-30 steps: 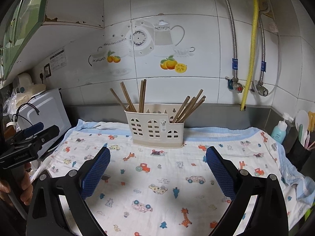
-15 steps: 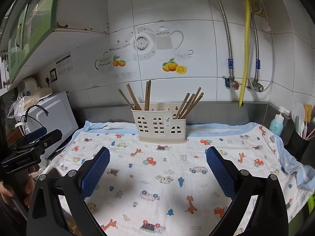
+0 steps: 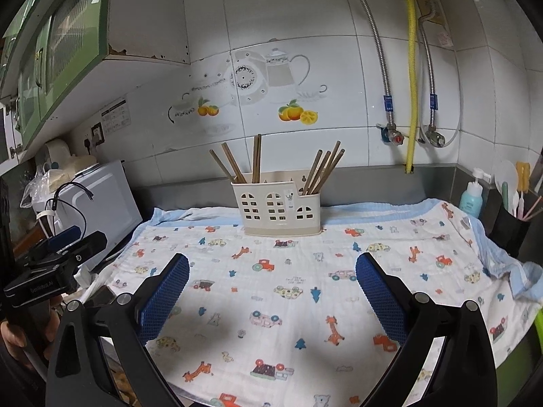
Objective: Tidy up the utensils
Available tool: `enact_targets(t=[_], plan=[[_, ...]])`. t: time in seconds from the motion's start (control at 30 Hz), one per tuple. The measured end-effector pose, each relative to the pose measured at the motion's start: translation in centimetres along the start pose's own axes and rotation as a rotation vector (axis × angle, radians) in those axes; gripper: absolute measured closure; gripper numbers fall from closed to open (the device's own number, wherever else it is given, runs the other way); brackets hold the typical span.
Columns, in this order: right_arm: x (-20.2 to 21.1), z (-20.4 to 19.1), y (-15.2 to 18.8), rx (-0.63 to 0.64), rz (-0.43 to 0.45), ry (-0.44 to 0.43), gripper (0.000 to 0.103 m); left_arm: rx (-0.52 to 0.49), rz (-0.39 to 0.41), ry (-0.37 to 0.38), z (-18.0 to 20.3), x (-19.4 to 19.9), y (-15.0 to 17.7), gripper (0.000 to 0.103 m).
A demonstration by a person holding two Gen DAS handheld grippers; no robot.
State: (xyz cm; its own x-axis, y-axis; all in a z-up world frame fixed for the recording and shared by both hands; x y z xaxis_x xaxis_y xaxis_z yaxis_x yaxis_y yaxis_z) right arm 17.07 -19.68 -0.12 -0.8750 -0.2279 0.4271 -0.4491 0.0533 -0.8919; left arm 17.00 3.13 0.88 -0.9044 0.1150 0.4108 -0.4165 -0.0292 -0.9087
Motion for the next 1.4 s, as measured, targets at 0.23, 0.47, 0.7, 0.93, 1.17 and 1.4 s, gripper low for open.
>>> enact_targets(t=[0.23,0.47,0.7,0.93,1.17,1.4], plan=[[1.4,-0.5,0.9,0.051,0.019,0.054,0.008,0.009,0.002,0.009,-0.2,1.6,0.8,0.005],[2.5,-0.9,2.0,0.085,0.029,0.088,0.008,-0.012,-0.009,0.013,-0.3,2.7,1.9,0.005],[3.2,-1.3,2.7,0.081,0.026,0.084,0.007,0.005,-0.022,0.011,-1.0,3.2,2.9,0.005],[3.8,-1.4,3.2,0.078,0.03,0.081,0.007,-0.006,-0.032,0.016,-0.8,3.7,3.8,0.005],[4.3,-1.5,3.3,0.077,0.038,0.081,0.007,-0.009,-0.036,0.015,-0.6,3.9,4.2,0.005],[4.4,-1.5,3.5,0.08,0.034,0.085,0.007,-0.01,-0.021,0.013,-0.4,4.3,4.0,0.005]])
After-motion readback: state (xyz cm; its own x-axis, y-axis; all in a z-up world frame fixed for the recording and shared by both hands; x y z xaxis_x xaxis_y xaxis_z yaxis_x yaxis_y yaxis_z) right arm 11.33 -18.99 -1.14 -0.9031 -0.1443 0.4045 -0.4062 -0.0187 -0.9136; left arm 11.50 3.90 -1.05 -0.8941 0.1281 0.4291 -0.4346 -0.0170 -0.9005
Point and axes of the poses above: each gripper's, at about its wrist camera, not at the fingertips, and x roughly against the way its jaws point, z to its right, y to its underside, the point moved 6 cm from there along -x, roughly the way its jaws point
